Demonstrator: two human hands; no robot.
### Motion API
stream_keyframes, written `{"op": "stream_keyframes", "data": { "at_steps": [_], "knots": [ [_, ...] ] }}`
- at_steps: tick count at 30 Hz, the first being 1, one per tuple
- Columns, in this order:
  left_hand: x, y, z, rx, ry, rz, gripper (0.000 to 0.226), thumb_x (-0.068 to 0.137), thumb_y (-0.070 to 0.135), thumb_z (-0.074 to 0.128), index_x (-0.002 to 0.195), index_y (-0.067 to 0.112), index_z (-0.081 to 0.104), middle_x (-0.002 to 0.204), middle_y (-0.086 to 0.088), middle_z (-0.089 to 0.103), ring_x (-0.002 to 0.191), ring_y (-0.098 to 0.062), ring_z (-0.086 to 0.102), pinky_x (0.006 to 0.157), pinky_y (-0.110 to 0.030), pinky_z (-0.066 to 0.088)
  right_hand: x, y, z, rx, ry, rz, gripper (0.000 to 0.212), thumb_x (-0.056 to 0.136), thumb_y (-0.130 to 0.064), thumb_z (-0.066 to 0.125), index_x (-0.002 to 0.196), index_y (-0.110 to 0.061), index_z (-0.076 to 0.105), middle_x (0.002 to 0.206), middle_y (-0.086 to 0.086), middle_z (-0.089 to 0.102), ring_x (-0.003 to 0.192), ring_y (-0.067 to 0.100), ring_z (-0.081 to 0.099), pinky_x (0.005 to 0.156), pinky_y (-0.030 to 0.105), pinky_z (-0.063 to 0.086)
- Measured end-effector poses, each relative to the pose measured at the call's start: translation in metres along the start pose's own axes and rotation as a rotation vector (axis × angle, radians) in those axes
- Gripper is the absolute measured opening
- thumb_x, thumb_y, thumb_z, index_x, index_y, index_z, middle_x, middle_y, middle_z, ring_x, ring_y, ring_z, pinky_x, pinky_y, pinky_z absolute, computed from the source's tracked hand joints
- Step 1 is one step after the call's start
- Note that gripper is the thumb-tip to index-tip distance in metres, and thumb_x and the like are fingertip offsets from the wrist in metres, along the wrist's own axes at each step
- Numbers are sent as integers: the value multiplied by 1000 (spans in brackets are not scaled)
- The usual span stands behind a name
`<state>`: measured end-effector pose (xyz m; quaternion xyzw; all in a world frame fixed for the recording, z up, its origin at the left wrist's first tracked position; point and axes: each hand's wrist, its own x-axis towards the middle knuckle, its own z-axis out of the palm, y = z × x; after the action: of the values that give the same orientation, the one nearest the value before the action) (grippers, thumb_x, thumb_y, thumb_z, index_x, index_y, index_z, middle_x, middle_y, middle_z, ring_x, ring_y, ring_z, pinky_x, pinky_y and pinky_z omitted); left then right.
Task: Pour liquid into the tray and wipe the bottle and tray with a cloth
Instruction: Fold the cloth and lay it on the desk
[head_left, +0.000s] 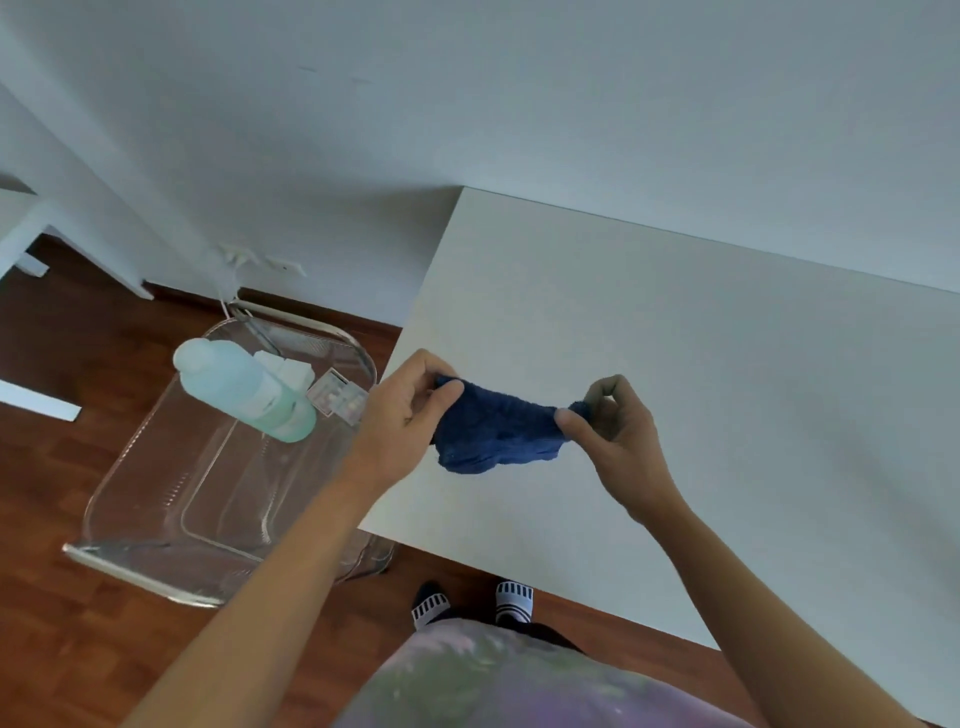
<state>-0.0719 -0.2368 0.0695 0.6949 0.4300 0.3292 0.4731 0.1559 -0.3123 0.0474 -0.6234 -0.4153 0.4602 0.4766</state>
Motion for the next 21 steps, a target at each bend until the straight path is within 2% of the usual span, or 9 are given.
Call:
{"op": "stream_keyframes", "data": {
  "at_steps": [3, 7, 10, 13, 14, 15, 17, 19, 21],
  "knots": [
    [3, -2, -6, 3, -172, -27, 8, 99, 5, 51, 93, 10, 54, 77, 9, 56, 75, -5, 54, 68, -17, 45, -11, 2, -12, -58, -89, 24, 22, 82, -23, 74, 96, -22, 58, 71, 1, 64, 65, 17, 62, 63, 31, 52],
    [-1, -10, -4, -22, -382, -116, 14, 101, 10, 47, 90, 17, 52, 74, 14, 56, 70, -5, 53, 66, -26, 53, -30, 9, -21, -56, -141, 70, 18, 79, -39, 69, 78, -21, 68, 71, -5, 66, 67, 12, 64, 61, 21, 50],
    [8, -23, 6, -102, -467, -255, 15, 102, 20, 47, 88, 23, 53, 75, 13, 62, 69, -4, 58, 63, -25, 56, -31, 22, -25, -34, -65, 151, 29, 81, -45, 66, 74, -17, 67, 68, -5, 63, 61, 6, 57, 55, 17, 45],
    [19, -49, 34, -43, -419, -406, 7, 101, 24, 49, 97, 27, 54, 93, 8, 66, 83, -12, 62, 67, -30, 59, -22, 52, -21, -148, 93, 319, 29, 82, -47, 67, 82, -17, 65, 73, -1, 66, 64, 12, 59, 57, 28, 48],
    [20, -60, 45, 53, -401, -441, 10, 100, 24, 49, 110, 26, 52, 109, 2, 64, 95, -18, 62, 77, -35, 59, -20, 65, -19, -274, 154, 359, 27, 84, -44, 67, 91, -18, 63, 83, 1, 67, 72, 15, 62, 62, 33, 51],
    [17, -71, 55, 189, -395, -442, 24, 100, 24, 50, 124, 23, 48, 125, -4, 57, 108, -23, 59, 91, -37, 54, -21, 77, -17, -440, 180, 370, 29, 86, -41, 65, 103, -18, 60, 98, 4, 65, 84, 18, 62, 73, 37, 52],
    [5, -91, 70, 438, -407, -331, 48, 98, 23, 53, 142, 17, 36, 146, -10, 38, 131, -26, 44, 109, -35, 36, -28, 99, -12, -696, 115, 277, 40, 90, -36, 61, 123, -14, 53, 125, 9, 53, 114, 26, 52, 96, 38, 43],
    [-11, -103, 81, 636, -453, -170, 57, 97, 26, 54, 149, 20, 31, 157, -11, 22, 146, -27, 22, 119, -43, 21, -37, 113, -5, -847, 30, 144, 45, 91, -35, 60, 130, -14, 52, 141, 10, 43, 131, 29, 38, 106, 40, 33],
    [-29, -113, 87, 804, -543, -124, 62, 97, 33, 52, 153, 31, 23, 164, -5, 1, 151, -25, 1, 120, -54, 8, -46, 124, 1, -1030, -74, 70, 51, 91, -39, 57, 136, -17, 48, 151, 10, 32, 141, 29, 26, 111, 43, 26]
  ]
}}
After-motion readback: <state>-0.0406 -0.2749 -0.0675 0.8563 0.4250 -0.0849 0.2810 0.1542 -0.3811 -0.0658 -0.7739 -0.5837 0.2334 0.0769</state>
